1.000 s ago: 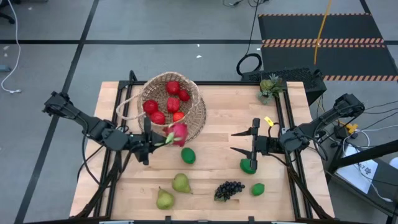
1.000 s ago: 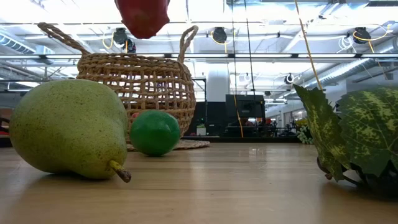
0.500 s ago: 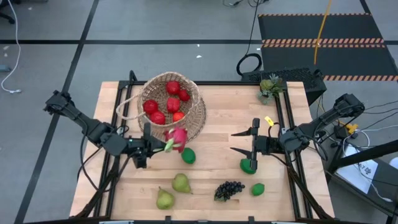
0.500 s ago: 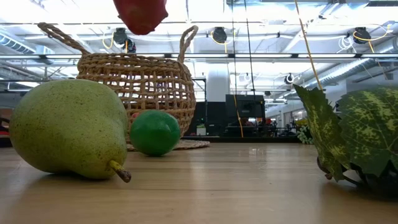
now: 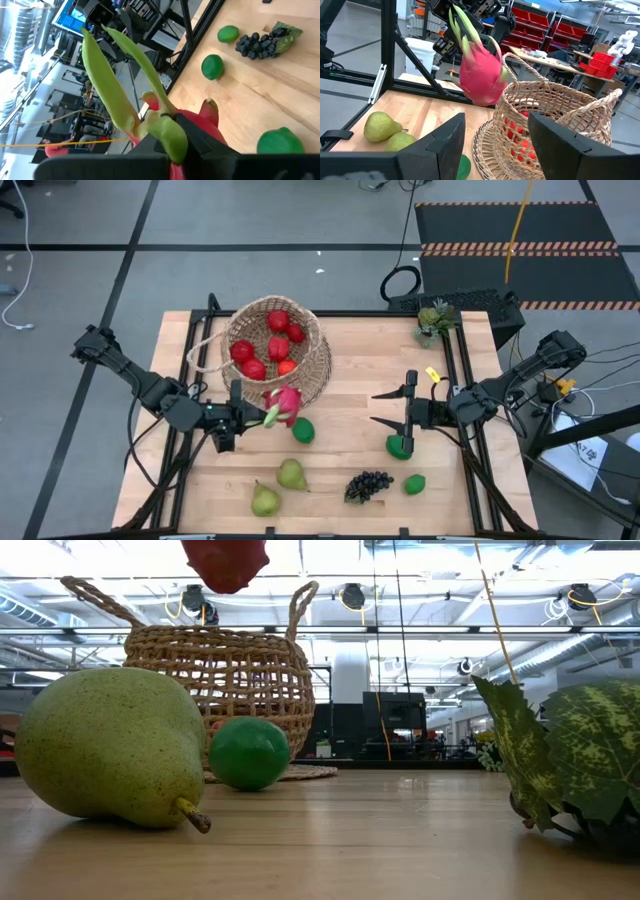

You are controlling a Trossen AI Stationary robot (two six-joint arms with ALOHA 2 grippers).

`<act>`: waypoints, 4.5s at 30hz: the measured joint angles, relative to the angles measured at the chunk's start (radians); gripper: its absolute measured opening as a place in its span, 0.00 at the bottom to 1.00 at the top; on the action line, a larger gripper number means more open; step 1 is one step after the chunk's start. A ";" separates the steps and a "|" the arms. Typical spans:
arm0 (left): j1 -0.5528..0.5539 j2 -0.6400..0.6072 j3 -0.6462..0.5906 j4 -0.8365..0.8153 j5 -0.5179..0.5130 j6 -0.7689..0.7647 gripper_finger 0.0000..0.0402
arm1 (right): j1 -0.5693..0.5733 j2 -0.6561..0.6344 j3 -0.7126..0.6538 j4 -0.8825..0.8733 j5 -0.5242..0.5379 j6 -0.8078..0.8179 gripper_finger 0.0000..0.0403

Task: Build produce basket
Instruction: Put the dragon fruit into the basket

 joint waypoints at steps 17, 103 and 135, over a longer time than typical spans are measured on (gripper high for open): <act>0.005 0.000 0.000 0.003 0.000 -0.094 0.06 | 0.000 0.000 0.000 0.000 0.000 0.000 0.52; 0.583 -0.061 0.000 -0.161 -0.244 -0.721 0.02 | 0.000 0.003 -0.001 -0.116 -0.002 0.123 0.52; 0.818 0.137 -0.001 -0.219 -0.224 -0.737 0.11 | 0.000 0.004 -0.001 -0.149 0.000 0.165 0.52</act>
